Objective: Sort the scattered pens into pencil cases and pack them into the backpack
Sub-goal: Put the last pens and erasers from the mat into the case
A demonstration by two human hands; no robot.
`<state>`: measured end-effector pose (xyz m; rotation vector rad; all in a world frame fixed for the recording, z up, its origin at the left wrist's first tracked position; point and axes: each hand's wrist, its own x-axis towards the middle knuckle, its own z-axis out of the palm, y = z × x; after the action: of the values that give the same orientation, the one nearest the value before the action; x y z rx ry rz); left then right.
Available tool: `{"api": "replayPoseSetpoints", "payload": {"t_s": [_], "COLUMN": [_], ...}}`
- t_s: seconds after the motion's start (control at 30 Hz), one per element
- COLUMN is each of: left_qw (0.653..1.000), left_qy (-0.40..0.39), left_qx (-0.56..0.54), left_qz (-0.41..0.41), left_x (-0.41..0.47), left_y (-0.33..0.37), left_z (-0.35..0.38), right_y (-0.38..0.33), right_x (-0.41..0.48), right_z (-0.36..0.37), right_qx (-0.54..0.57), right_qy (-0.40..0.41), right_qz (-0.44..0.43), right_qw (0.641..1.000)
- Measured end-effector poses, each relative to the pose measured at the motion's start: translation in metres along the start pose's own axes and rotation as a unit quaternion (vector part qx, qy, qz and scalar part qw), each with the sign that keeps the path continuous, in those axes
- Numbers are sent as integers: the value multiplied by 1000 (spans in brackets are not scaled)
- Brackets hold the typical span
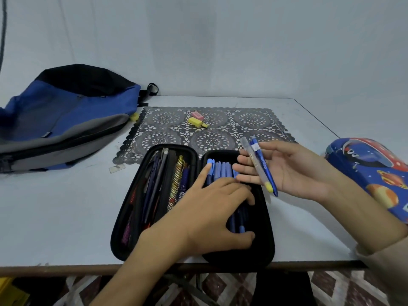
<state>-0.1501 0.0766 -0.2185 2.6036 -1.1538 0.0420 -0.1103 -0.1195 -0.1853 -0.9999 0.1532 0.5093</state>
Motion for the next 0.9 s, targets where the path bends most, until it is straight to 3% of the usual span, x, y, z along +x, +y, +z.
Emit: {"api": "replayPoseSetpoints", "payload": {"t_s": [0.2,0.4,0.63,0.9], "left_qw": [994,977,971,969], "left_qy": [99,200,211,216], "left_qx": [4,-79,-112,-119], "left_qz": [37,10,-24,-36], "left_x": [-2,-30,-46,-49], "left_y": [0,-15,-25,-29], "left_z": [-9,-28,-28,-29], "right_y": [-7,-2,27,32], "right_x": [-13,-26,-29,-33], "right_z": [-6,-2,20,22], "right_qx": [13,28,-16,-9], "right_qy": [-4,-28,-91,-64], "right_qz": [-35,-14,62,73], "right_qw": [999,999,994,995]}}
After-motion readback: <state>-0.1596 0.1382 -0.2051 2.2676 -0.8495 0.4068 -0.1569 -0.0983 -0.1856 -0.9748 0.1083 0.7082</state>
